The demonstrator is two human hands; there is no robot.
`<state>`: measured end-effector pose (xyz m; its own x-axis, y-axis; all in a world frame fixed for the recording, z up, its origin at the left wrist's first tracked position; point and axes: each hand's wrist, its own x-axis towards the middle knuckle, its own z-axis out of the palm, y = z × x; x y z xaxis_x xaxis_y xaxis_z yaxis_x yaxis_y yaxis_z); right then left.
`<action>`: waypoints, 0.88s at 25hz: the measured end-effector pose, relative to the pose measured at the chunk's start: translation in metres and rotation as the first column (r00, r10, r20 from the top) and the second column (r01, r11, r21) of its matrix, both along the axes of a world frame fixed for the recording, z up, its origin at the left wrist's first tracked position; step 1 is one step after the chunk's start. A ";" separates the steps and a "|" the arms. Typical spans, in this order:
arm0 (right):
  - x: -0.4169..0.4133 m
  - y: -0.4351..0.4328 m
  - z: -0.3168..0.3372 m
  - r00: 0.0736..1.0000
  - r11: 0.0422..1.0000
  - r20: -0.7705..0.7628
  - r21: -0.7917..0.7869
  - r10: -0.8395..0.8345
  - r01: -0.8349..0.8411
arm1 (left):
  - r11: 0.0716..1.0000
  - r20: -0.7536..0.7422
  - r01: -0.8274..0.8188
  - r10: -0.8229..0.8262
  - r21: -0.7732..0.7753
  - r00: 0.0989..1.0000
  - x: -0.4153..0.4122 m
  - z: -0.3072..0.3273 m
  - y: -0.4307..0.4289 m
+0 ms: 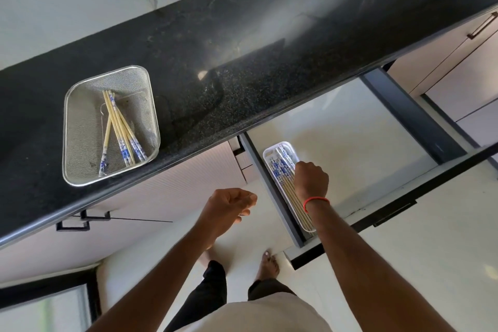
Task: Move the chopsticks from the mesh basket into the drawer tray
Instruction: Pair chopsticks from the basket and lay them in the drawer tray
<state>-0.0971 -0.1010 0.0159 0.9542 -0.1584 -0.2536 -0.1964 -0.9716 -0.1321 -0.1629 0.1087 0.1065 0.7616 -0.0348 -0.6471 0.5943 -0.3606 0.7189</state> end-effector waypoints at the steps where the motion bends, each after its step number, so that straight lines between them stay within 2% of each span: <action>1: -0.002 0.002 -0.001 1.000 0.999 -0.008 -0.030 0.029 -0.030 | 1.000 -0.003 0.004 -0.004 0.001 1.000 -0.001 0.000 0.001; 3: -0.006 0.005 -0.001 0.997 0.994 -0.029 -0.078 0.077 -0.079 | 1.000 -0.004 0.010 -0.010 0.001 1.000 -0.001 0.003 0.002; 10: -0.025 0.012 -0.012 0.957 0.960 -0.094 -0.026 0.276 -0.280 | 1.000 -0.020 0.026 -0.027 -0.003 0.999 -0.003 0.008 0.006; 17: -0.037 0.004 -0.010 0.945 0.949 -0.185 -0.111 0.270 -0.293 | 0.999 -0.011 0.040 -0.040 -0.021 0.999 -0.009 0.007 0.005; 22: -0.041 0.000 -0.008 0.945 0.961 -0.206 -0.057 0.252 -0.269 | 0.999 -0.007 0.041 -0.041 -0.024 0.999 -0.012 0.006 0.007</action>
<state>-0.1382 -0.1010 0.0078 0.8983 0.0607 -0.4353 0.0513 -0.9981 -0.0334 -0.1747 0.1156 0.1127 0.7543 -0.0816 -0.6514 0.5847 -0.3676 0.7232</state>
